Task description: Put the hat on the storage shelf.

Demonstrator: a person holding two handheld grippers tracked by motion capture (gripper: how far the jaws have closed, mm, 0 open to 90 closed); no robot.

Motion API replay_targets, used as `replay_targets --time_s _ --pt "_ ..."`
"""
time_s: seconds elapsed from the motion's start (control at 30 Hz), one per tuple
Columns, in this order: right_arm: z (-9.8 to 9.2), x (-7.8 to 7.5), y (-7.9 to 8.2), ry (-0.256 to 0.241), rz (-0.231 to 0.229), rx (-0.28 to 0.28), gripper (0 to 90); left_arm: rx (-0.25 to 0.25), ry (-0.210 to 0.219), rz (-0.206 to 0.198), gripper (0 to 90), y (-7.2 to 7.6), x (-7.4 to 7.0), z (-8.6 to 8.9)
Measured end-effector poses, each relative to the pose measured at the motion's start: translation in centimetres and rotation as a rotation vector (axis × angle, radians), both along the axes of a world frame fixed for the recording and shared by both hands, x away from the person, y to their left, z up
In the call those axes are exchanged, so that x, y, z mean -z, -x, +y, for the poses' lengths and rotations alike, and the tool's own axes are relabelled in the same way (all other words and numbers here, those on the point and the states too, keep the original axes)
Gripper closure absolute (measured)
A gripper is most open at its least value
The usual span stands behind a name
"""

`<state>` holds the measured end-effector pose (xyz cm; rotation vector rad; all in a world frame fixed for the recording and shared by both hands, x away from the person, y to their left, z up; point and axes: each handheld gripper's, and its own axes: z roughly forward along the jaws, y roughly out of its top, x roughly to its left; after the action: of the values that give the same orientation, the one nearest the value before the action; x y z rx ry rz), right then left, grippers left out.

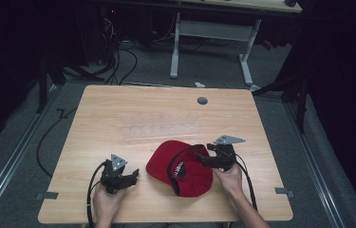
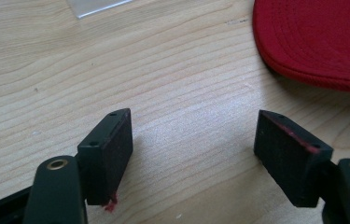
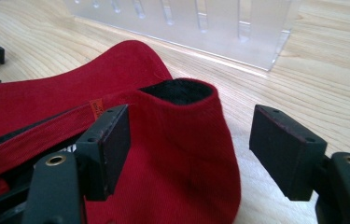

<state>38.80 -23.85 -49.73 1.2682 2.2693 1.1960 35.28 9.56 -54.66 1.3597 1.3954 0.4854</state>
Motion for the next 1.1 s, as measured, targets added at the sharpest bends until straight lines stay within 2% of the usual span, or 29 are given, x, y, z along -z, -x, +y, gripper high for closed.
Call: replay_targets --time_s 0.07,0.3,0.53,0.83,0.97,1.0,1.1 --pt "0.3 0.2 -0.5 -0.022 0.013 -0.011 29.2 0.0 0.0 0.0 28.3 0.0 0.0 0.0" --pt "1.2 0.6 -1.5 -0.026 0.05 -0.04 29.7 0.0 0.0 0.0 28.3 0.0 0.0 0.0" --pt "2.2 1.6 -2.7 -0.031 0.078 -0.072 34.1 0.0 0.001 0.0 28.2 0.0 0.0 0.0" --pt "2.1 2.7 -3.3 -0.06 0.117 -0.091 49.1 0.001 0.002 0.001 27.8 0.0 0.0 0.0" --pt "1.9 2.8 -3.2 -0.069 0.104 -0.114 62.4 0.002 0.002 0.001 27.6 0.0 0.0 0.0" --pt "1.9 2.8 -3.2 -0.069 0.104 -0.114 62.4 0.002 0.002 0.001 27.6 0.0 0.0 0.0" --pt "1.6 2.7 -3.1 -0.081 0.097 -0.134 69.7 0.002 0.002 0.001 27.4 0.0 0.0 0.0"
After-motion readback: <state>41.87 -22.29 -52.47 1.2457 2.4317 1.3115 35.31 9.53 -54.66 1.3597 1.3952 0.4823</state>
